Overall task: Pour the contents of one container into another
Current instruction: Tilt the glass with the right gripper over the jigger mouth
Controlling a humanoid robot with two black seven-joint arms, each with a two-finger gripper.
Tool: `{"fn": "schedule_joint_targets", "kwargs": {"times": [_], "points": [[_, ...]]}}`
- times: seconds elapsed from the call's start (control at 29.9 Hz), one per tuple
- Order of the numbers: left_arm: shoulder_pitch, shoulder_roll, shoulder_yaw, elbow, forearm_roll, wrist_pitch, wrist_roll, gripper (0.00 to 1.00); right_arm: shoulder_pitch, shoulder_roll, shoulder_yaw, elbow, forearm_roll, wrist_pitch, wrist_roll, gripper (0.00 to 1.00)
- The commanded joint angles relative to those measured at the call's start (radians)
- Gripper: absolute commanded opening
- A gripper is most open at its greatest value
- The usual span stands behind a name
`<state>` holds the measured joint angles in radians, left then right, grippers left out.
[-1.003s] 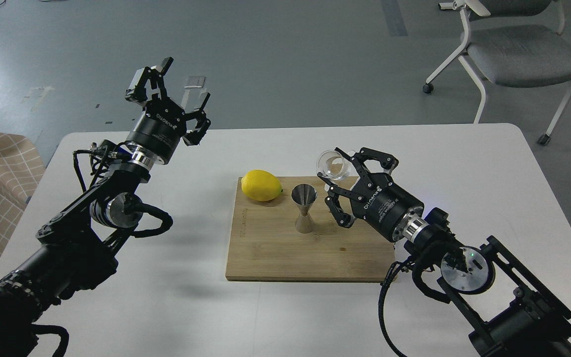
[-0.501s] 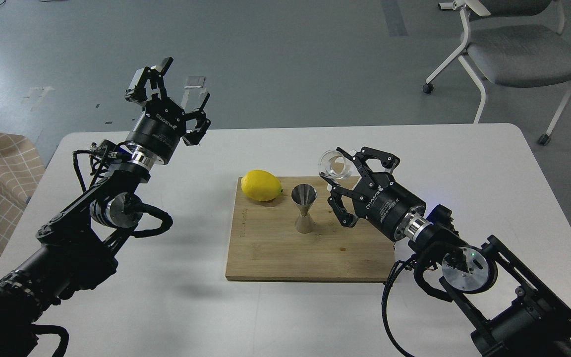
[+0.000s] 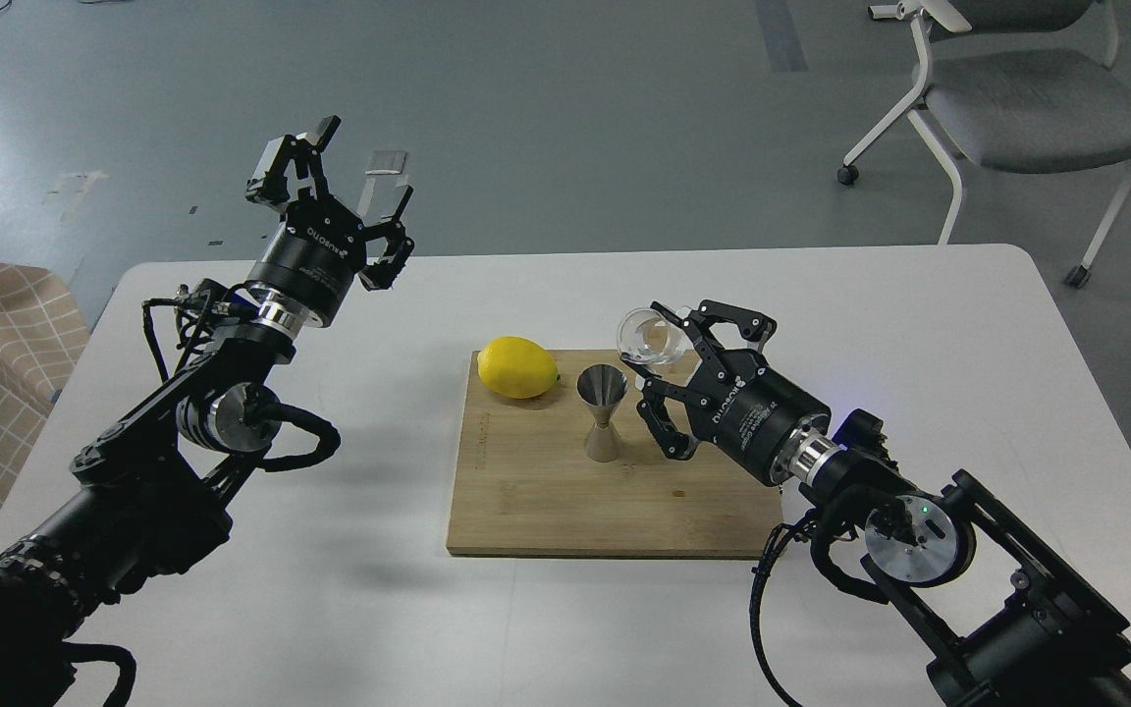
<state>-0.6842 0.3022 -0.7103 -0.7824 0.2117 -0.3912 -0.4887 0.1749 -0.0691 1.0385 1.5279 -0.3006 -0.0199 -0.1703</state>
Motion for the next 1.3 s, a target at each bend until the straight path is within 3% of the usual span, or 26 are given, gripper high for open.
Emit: {"fn": "schedule_joint_targets", "kwargs": {"times": [0.0, 1.27], "points": [[0.000, 0.000, 0.000, 0.000, 0.000, 0.000, 0.000, 0.98, 0.000, 0.000, 0.000, 0.002, 0.000, 0.000, 0.000, 0.40], [0.000, 0.000, 0.000, -0.001, 0.000, -0.001, 0.000, 0.98, 0.021, -0.001, -0.029, 0.000, -0.072, 0.000, 0.000, 0.40]]}}
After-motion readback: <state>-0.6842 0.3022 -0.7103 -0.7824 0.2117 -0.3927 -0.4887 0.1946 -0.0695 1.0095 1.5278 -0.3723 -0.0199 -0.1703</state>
